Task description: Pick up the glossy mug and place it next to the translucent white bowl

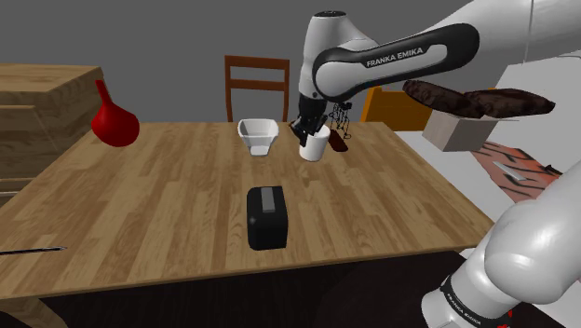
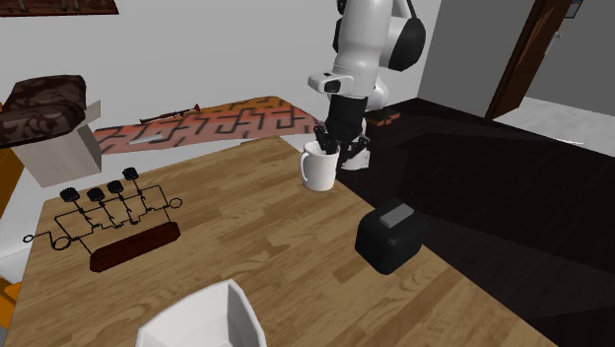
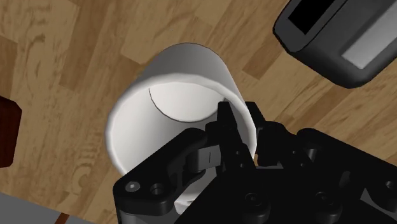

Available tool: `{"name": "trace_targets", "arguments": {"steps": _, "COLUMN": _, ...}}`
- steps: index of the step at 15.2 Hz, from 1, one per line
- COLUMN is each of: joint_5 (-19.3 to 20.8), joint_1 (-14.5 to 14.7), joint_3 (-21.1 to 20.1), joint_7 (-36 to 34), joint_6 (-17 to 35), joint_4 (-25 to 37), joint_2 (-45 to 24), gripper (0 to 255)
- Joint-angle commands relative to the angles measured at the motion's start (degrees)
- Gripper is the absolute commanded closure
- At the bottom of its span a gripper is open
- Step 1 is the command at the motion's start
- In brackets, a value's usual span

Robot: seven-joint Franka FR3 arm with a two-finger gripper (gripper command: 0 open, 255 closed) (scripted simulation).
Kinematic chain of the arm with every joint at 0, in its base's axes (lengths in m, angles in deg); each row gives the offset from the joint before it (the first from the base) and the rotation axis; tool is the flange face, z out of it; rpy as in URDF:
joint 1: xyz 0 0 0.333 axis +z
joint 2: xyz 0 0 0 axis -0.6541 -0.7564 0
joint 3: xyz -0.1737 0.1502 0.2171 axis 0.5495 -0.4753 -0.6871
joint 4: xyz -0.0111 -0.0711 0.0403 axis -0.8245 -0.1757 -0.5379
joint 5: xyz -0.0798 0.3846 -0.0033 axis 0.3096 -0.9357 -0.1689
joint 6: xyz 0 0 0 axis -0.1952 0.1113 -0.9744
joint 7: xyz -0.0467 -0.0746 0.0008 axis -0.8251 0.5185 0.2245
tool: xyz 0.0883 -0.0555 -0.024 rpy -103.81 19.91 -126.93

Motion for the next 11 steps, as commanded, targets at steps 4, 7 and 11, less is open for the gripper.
{"name": "trace_targets", "arguments": {"steps": 4, "joint_5": 2.45, "joint_1": -0.37, "joint_3": 0.03, "joint_7": -0.34, "joint_6": -2.39, "joint_4": 14.31, "joint_2": -12.18, "gripper": 255}}
{"name": "trace_targets", "arguments": {"steps": 7, "joint_5": 3.73, "joint_1": -0.09, "joint_3": 0.23, "joint_7": -0.31, "joint_6": -4.75, "joint_4": 23.70, "joint_2": -19.35, "gripper": 255}}
{"name": "trace_targets", "arguments": {"steps": 11, "joint_5": 5.24, "joint_1": 0.81, "joint_3": 0.67, "joint_7": 0.13, "joint_6": -9.32, "joint_4": 38.56, "joint_2": -29.78, "gripper": 255}}
